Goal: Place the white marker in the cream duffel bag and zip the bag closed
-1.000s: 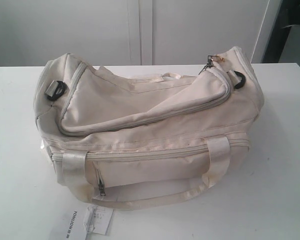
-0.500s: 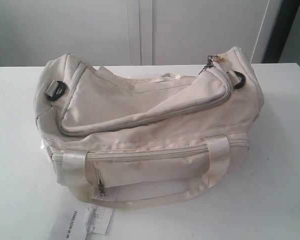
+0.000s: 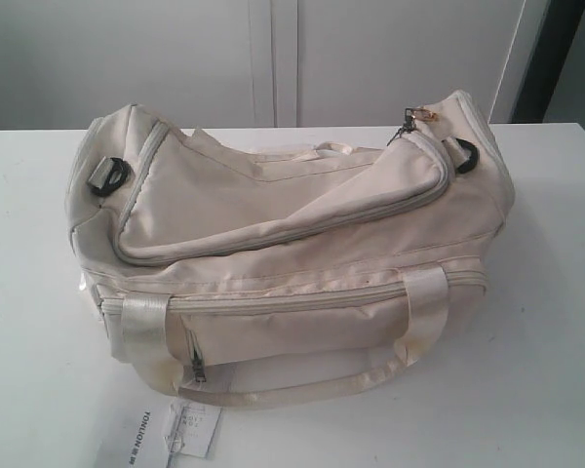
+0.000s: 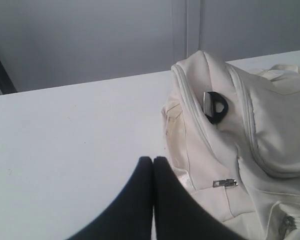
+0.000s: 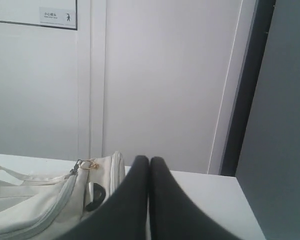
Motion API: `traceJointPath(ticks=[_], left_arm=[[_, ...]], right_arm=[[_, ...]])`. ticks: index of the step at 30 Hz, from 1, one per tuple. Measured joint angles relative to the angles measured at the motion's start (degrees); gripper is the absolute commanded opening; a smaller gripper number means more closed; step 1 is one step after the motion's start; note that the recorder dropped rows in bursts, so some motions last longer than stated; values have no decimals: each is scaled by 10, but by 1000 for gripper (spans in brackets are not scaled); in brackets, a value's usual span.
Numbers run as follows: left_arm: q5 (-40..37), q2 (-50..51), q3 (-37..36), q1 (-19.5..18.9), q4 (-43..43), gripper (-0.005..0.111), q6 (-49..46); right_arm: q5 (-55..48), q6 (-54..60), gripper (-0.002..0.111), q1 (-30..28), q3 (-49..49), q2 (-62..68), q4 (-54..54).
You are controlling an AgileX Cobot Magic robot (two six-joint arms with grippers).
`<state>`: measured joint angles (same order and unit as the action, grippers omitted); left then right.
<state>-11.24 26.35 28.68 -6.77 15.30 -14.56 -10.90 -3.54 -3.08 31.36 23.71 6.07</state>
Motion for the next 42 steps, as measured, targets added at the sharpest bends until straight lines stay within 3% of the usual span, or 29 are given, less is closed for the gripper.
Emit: traceJointPath(ticks=[14, 42], left_arm=[[-24, -166, -70, 0, 1, 0, 4], [-10, -171, -85, 0, 1, 0, 22]], right_arm=[[11, 3, 0, 0, -77, -103, -33], [1, 3, 0, 0, -105, -103, -34]])
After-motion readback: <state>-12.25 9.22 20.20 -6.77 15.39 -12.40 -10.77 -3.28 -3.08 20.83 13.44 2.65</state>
